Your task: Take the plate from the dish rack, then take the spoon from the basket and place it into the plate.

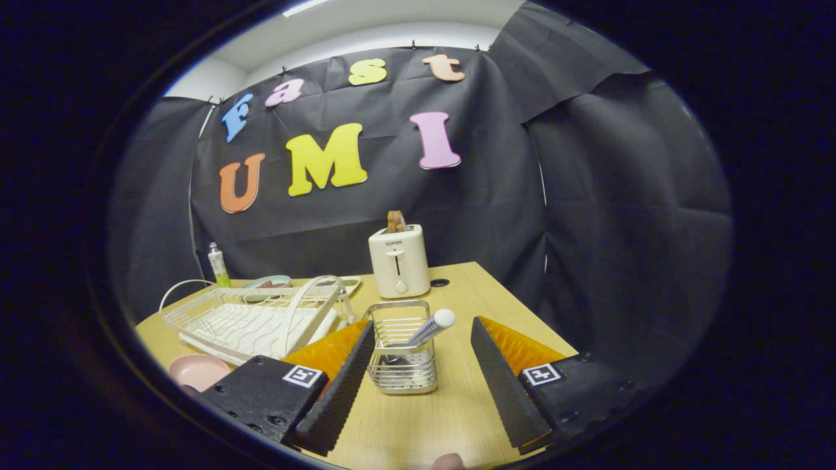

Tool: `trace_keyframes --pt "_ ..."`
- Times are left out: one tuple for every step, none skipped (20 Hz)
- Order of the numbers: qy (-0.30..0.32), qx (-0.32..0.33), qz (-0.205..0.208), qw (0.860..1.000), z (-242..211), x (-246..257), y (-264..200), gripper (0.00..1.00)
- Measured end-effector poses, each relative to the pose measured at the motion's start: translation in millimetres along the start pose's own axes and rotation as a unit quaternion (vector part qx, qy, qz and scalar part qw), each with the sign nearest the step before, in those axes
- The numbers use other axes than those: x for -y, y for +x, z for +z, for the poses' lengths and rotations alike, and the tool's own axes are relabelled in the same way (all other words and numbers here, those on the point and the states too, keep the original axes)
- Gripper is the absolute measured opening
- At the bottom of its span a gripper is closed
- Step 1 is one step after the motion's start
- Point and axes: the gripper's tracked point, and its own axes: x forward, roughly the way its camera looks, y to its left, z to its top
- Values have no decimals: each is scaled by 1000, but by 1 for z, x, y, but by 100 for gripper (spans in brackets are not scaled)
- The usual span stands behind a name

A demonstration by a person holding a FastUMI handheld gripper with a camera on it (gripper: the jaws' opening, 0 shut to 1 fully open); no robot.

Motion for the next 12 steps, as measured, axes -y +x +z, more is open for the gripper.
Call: trace_keyframes --pt "9 0 7 1000 2 -2 3 92" --pt "16 -4 11 1000 0 -2 10 87" --pt "23 -10 18 1000 -1 -5 13 82" --pt "29 -11 22 999 -2 -7 17 77" --pt "31 -11 22 999 -1 -8 19 72" --pt "32 -11 23 999 0 -9 24 66" --pt "33 -10 21 999 1 -9 24 59" --pt "34 -10 18 999 1 -7 24 53" --pt "32 -11 16 999 3 -6 24 46" --pt "31 -12 16 999 3 -7 24 40" --pt "30 -14 18 999 4 -8 23 30" --pt "29 -14 22 999 6 -10 24 26"
